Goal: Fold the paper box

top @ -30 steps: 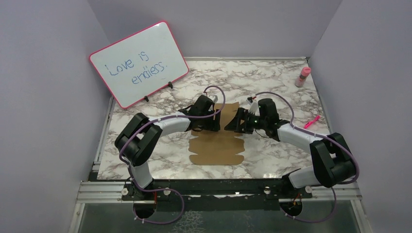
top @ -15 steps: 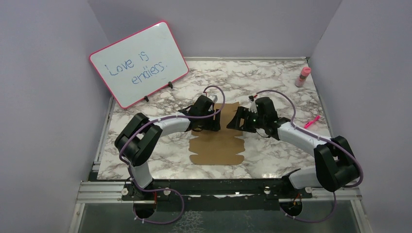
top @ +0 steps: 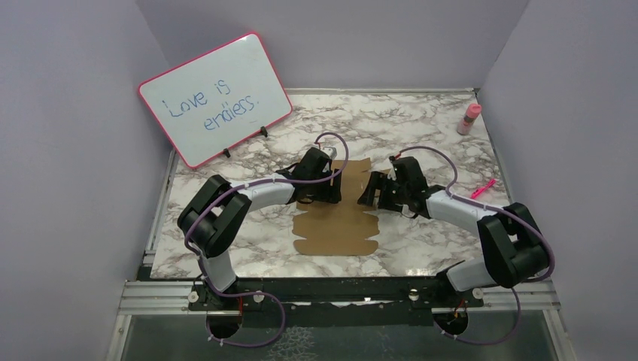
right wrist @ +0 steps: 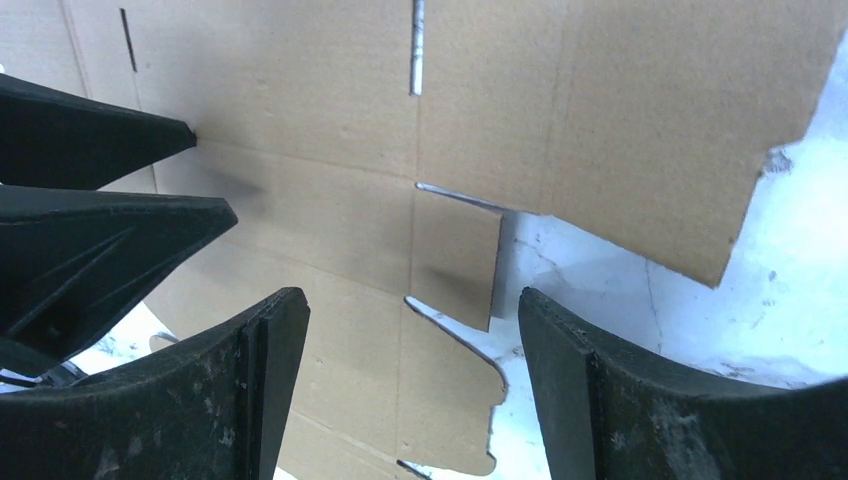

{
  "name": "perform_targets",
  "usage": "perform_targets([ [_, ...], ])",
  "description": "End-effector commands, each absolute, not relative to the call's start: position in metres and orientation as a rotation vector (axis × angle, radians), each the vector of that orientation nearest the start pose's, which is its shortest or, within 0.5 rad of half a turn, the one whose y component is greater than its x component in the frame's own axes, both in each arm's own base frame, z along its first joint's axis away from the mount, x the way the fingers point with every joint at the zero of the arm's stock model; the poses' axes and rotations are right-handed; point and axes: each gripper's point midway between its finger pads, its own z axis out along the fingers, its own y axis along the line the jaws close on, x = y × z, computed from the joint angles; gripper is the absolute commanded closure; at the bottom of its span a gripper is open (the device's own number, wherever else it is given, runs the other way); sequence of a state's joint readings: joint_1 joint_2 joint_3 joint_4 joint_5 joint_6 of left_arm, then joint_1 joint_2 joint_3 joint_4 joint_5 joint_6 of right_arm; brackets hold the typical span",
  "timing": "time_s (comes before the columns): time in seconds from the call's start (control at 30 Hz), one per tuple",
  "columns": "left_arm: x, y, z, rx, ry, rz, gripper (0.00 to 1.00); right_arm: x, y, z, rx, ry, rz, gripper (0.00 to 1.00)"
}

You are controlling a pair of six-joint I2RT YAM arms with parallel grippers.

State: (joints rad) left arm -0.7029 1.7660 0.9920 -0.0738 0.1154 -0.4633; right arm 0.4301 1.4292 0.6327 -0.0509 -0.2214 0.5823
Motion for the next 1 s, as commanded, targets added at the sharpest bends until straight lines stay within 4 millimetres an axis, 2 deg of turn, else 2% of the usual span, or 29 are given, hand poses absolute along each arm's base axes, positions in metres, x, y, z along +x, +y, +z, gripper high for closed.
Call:
perform_targets([
  [0.0, 0.268, -0.293, -0.001, 0.375, 2.643, -0.621, 0.31, 0.281, 0.2, 0.036, 0.051, 2.484, 0.744, 0.18],
  [0.27, 0.268, -0.293, -0.002, 0.374, 2.645, -0.625, 0.31, 0.274, 0.226, 0.054, -0.07, 2.432, 0.958, 0.18],
  [0.47, 0.268, -0.293, -0.002, 0.374, 2.646, -0.624, 0.31, 0.275, 0.234, 0.086, -0.137, 2.37, 1.019, 0.18],
  [0.63, 0.268, -0.293, -0.002, 0.374, 2.646, -0.624, 0.31, 0.277, 0.241, 0.102, -0.176, 2.352, 1.066, 0.18],
  [0.77, 0.268, -0.294, -0.001, 0.373, 2.643, -0.627, 0.31, 0.277, 0.244, 0.101, -0.176, 2.356, 1.087, 0.18],
  [0.97, 0.268, -0.293, 0.0, 0.372, 2.641, -0.626, 0.31, 0.275, 0.248, 0.083, -0.153, 2.398, 1.113, 0.19],
])
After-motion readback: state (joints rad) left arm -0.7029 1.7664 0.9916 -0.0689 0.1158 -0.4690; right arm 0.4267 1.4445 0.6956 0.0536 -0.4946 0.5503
